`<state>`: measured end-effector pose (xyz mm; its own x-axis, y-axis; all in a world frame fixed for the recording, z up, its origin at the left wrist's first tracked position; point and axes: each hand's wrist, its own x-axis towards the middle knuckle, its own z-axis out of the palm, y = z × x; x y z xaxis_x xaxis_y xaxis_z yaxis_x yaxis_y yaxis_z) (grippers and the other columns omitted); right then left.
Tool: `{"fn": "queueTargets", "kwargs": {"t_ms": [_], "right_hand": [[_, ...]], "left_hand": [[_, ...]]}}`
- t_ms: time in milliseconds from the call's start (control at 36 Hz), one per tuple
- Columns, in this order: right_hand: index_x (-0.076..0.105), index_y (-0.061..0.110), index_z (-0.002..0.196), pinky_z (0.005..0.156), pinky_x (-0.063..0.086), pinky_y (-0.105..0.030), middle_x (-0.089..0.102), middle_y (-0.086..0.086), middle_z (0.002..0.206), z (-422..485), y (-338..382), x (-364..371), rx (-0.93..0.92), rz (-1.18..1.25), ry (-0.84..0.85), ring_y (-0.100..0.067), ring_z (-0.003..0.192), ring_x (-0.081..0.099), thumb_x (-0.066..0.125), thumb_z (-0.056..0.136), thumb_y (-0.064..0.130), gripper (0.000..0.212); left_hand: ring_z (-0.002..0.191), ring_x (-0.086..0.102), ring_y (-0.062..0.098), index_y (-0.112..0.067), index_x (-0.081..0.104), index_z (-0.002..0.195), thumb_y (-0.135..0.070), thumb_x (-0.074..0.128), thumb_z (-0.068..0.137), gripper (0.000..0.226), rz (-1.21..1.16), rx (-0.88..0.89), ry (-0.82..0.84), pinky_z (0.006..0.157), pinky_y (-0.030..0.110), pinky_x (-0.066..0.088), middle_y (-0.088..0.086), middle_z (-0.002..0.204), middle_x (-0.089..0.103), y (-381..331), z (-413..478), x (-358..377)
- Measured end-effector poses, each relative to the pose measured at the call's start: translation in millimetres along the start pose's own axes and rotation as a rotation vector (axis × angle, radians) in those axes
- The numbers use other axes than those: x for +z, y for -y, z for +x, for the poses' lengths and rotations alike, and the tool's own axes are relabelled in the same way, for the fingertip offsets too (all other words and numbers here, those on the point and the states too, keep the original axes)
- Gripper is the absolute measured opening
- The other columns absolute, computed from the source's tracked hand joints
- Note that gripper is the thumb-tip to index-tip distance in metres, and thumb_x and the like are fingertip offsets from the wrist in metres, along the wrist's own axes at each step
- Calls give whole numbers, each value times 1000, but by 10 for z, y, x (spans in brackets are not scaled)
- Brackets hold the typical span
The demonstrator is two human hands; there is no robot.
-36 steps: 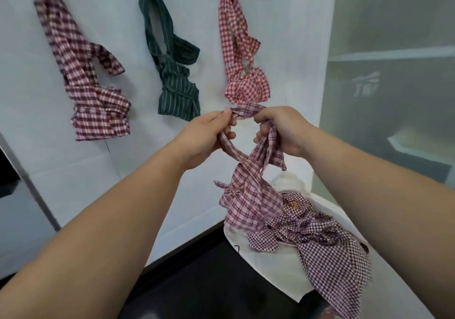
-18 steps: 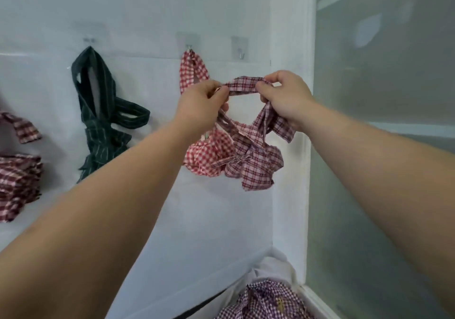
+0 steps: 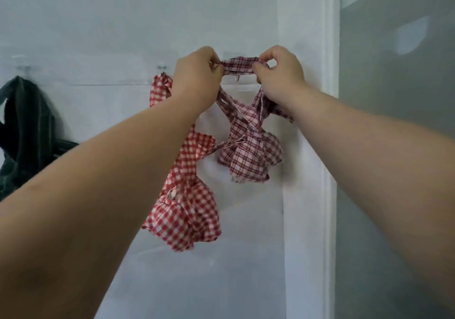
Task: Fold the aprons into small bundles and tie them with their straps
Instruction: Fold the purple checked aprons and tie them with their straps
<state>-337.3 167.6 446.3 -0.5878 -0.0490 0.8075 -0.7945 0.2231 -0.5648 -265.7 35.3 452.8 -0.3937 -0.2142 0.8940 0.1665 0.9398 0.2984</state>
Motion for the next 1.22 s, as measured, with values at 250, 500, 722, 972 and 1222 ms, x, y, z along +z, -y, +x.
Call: {"fn": "queueTargets", "kwargs": {"t_ms": [250,500,722,972,1222], "right_hand": [[67,20,116,90,35,-16,61,3,125,407,-208,261,-117,-160,-16,-13,116,54,55,95,23,25],[68,12,117,92,41,-20,67,-6,120,-20,-417,297,-147,-138,150,-20,112,60,60,93,22,28],[52,20,132,79,30,-15,54,8,112,-457,-246,-8,-122,-191,187,-9,105,49,49,97,25,36],[65,18,105,68,42,-16,52,16,71,-1252,-190,-136,-80,-96,77,1,67,48,50,93,19,19],[68,14,102,55,33,-10,48,15,63,-2329,-642,-22,79,-115,252,-13,71,49,54,90,17,19]], "left_hand": [[102,58,23,-15,66,104,-11,51,89,21,173,73,-71,76,26,42,7,110,65,123,345,193],[105,60,20,-17,70,107,-13,53,91,23,255,151,177,89,26,45,2,114,67,80,-40,260],[99,61,13,-16,66,119,-28,56,94,29,158,137,233,83,23,47,-1,110,67,-12,-451,-72],[75,58,-2,-18,70,112,-20,55,93,24,-33,91,114,69,6,46,-11,90,63,-124,-1241,-256],[77,55,4,-10,72,108,-15,58,90,24,-28,66,235,73,14,40,1,98,70,201,-2371,-179]]}}
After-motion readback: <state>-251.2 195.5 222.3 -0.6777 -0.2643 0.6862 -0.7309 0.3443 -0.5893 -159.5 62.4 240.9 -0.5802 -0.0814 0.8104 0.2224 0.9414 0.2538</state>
